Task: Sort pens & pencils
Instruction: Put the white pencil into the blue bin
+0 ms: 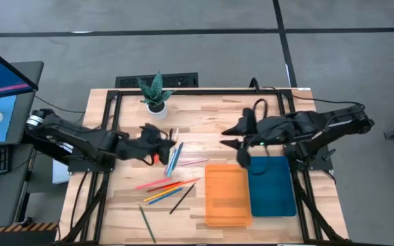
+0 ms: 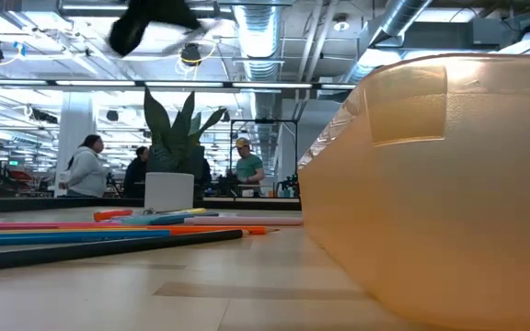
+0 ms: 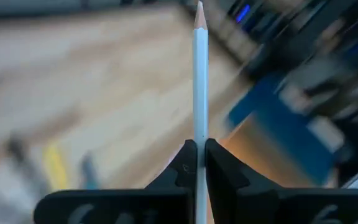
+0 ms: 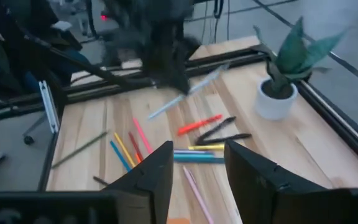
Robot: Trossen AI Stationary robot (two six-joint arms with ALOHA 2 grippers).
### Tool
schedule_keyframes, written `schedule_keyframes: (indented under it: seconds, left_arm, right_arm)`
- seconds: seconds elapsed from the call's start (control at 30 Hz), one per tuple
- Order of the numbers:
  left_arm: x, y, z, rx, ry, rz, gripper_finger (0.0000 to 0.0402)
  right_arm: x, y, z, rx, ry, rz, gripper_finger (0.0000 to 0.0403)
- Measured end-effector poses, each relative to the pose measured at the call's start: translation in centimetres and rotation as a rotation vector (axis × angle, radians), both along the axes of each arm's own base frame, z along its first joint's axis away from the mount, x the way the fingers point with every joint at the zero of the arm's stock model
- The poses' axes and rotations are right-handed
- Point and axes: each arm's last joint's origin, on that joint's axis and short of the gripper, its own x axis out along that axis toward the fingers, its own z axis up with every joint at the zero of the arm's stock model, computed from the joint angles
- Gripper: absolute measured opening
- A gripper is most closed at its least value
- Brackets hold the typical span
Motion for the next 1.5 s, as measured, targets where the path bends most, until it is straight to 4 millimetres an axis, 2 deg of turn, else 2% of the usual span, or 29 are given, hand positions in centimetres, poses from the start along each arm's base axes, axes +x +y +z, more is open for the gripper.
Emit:
schedule_keyframes:
  seconds: [0.17, 0.33, 0.57, 0.8, 0.9, 0.97, 1.17, 1.2, 1.37, 1.5]
  left_arm:
    - [0.8, -0.1, 4.3, 0.149, -0.287, -0.022, 0.0001]
    - [1.2, -0.2, 6.1, 0.225, -0.402, -0.024, 0.0005]
    - [2.7, -0.7, 7.0, 0.255, -0.455, -0.055, 0.0007]
    - [4.7, -1.1, 6.8, 0.284, -0.425, -0.094, 0.0007]
    - [5.0, -1.2, 7.2, 0.283, -0.434, -0.09, 0.0007]
    - [5.2, -1.2, 7.2, 0.284, -0.434, -0.093, 0.0007]
    - [5.2, -1.0, 7.1, 0.286, -0.431, -0.092, 0.0008]
    - [5.2, -1.0, 7.2, 0.29, -0.429, -0.083, 0.0008]
    - [5.1, -0.9, 7.1, 0.29, -0.421, -0.066, 0.0013]
    - [5.0, -0.8, 6.7, 0.296, -0.367, -0.049, 0.0049]
  right_arm:
    - [2.8, 0.7, -0.9, 0.029, -0.049, 0.031, 0.0202]
    - [5.2, 0.8, -1.5, 0.033, -0.118, 0.047, 0.0244]
    - [7.6, -0.1, -2.0, 0.069, -0.2, 0.057, 0.0255]
    - [8.3, -0.8, -2.1, 0.084, -0.223, 0.074, 0.0254]
    - [8.3, -0.8, -2.1, 0.061, -0.22, 0.084, 0.0235]
    - [8.2, -0.8, -2.0, 0.058, -0.22, 0.085, 0.0204]
    - [8.1, -1.1, -1.9, 0.053, -0.218, 0.092, 0.0041]
    - [8.1, -1.1, -1.9, 0.058, -0.22, 0.104, 0.0027]
    - [8.0, -1.2, -1.9, 0.069, -0.218, 0.086, 0.0025]
    - [6.6, -2.2, -1.2, 0.065, -0.185, 0.026, 0.0025]
